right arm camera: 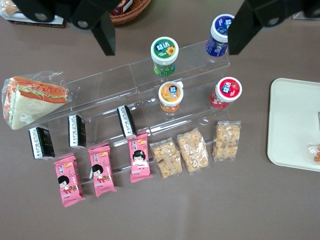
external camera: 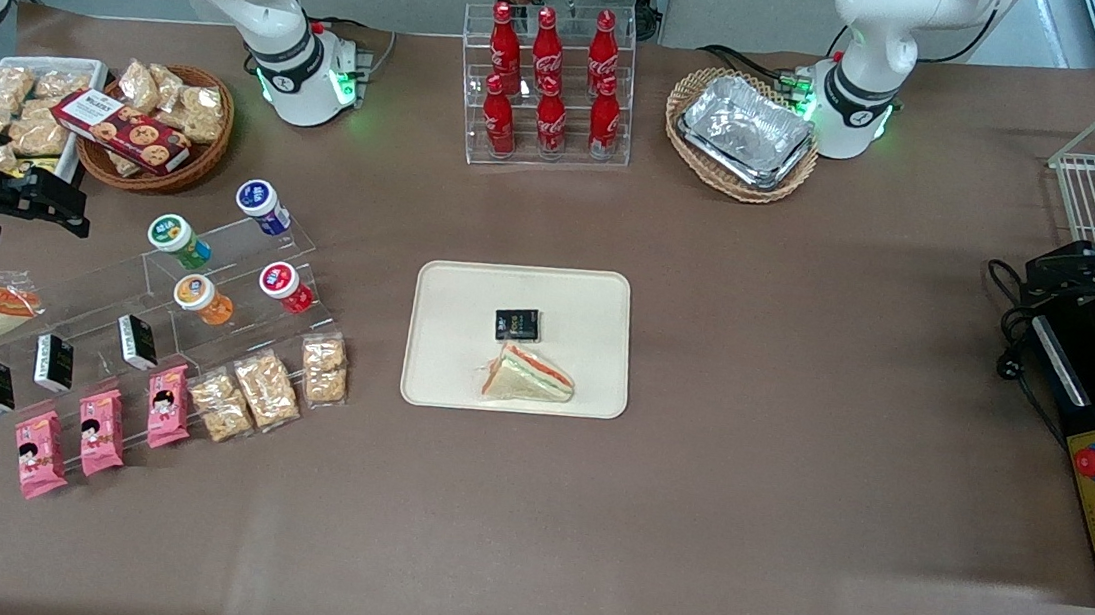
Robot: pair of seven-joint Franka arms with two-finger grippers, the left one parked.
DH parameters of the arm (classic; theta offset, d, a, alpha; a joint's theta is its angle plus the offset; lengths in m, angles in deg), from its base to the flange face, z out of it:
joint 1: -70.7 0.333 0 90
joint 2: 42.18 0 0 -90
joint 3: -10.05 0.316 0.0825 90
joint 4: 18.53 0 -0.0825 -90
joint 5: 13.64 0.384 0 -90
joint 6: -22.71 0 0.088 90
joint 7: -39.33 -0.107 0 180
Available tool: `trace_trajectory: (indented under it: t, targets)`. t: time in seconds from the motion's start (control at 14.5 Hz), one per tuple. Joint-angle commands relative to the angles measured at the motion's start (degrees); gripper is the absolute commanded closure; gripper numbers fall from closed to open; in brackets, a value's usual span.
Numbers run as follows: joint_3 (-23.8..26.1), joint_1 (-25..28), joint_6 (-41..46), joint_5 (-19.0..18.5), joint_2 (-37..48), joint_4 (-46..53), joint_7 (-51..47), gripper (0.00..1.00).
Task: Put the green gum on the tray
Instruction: 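Move the right gripper over the green-capped yogurt bottle on the rack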
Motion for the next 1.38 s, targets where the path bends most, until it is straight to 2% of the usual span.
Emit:
trace_trajectory:
  t: [0.0, 0.28, 0.48, 0.62, 0.89, 1.31]
  targets:
    - [-0.1, -0.4, 0.2, 1.2, 0.1, 0.0, 0.8, 0.00]
    - [-0.1, -0.4, 0.5, 1.1, 0.5, -0.8, 0.8, 0.00]
    - [-0.1, -1.6, -0.3, 1.1, 4.3, -5.3, 2.8, 0.00]
    - [-0.4, -1.9, -1.9, 1.1, 8.4, -10.5, 3.4, 0.00]
    - [-2.1, -1.9, -10.5, 1.1, 19.0, -26.9, 5.1, 0.00]
    - [-2.4, -2.0, -18.6, 1.2, 23.2, -38.7, 5.9, 0.00]
